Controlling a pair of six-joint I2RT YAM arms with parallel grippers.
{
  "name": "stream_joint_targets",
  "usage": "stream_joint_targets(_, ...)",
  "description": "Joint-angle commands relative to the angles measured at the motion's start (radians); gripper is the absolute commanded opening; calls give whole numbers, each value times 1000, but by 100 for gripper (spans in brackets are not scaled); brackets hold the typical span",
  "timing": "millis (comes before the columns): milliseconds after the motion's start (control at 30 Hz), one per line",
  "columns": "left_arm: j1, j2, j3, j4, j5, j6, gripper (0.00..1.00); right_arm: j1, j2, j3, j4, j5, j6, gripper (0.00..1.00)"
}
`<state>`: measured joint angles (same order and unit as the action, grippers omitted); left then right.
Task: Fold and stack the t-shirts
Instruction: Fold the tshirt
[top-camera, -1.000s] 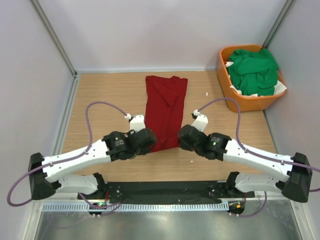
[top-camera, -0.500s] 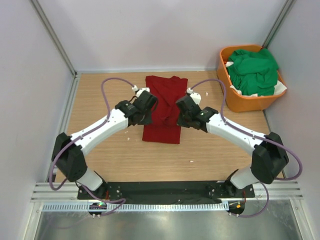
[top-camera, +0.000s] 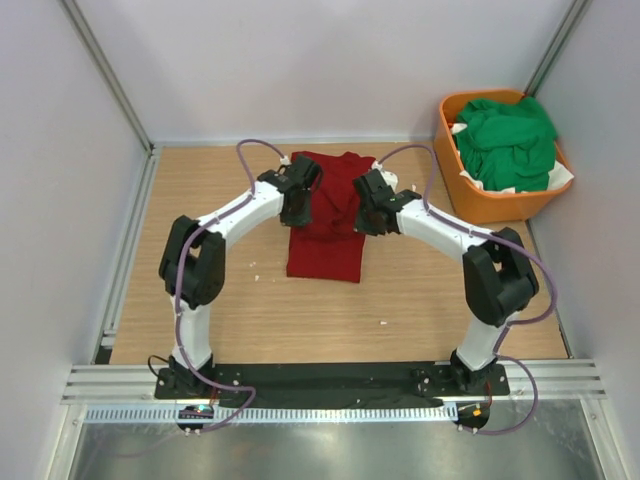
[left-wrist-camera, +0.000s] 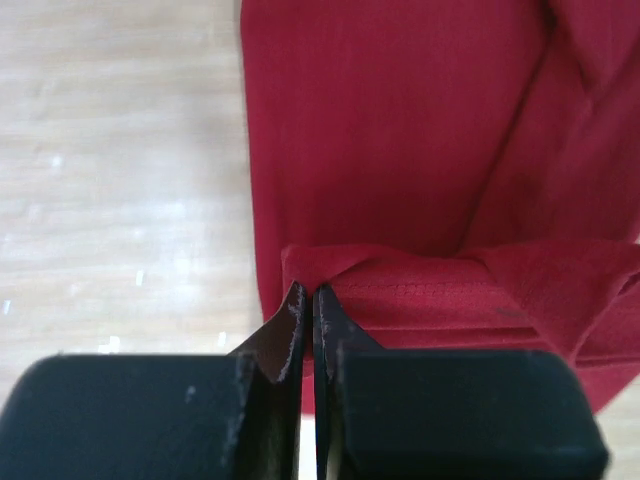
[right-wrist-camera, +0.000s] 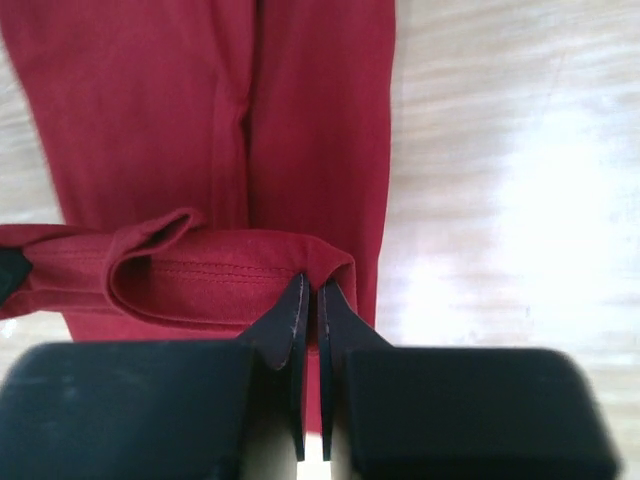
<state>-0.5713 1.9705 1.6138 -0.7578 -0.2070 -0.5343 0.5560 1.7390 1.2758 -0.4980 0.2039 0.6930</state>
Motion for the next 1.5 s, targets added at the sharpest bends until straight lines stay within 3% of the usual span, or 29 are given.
stream_joint_targets(0, 57, 95, 104, -57, 1, 60, 4, -50, 76, 88, -7, 6, -56, 16)
stream_joint_targets(67, 89, 184, 204, -89, 9, 59, 14, -82, 149, 149, -13, 5, -75, 39)
stream_joint_targets(100, 100, 211, 283, -128, 24, 59, 27, -94, 175, 180, -39, 21, -76, 53)
stream_joint_targets(133, 108, 234, 323, -149, 26, 57, 31, -117, 195, 209, -46, 31, -81, 61)
stream_joint_targets(167, 123, 273, 365, -172, 26, 57, 51, -129, 227, 265, -54, 29, -99, 66)
stream_joint_targets(200, 129, 284, 429, -214, 24, 56, 61, -140, 237, 296, -63, 26, -110, 69)
stream_joint_targets(267, 136, 275, 458, -241, 17, 57, 73, -157, 234, 364, -114, 49, -125, 73)
stream_joint_targets(333, 136, 228, 407, -217, 6, 72, 77, -157, 196, 370, -145, 95, -133, 74)
stream_joint_targets(500, 136, 29, 205, -172, -31, 59, 80, -134, -23, 163, -73, 88, -93, 73)
stream_joint_targets(600, 133, -89, 71, -127, 14, 25, 79, -91, -102, 34, 17, -6, -70, 70)
stream_joint_targets(767, 99, -223, -115, -54, 32, -24, 79, -19, -87, -46, 99, -147, -55, 67)
stream_joint_targets(1067, 41, -377, -523, 167, 155, -111, 77, 41, -144, -283, 194, -161, 22, 71)
stream_joint_targets(1267, 41, -400, -646, 290, 195, -139, 76, 47, -174, -391, 254, -185, 48, 70)
stream_joint_targets(1467, 41, -424, -658, 310, 196, -144, 74, 55, -164, -429, 276, -187, 56, 68)
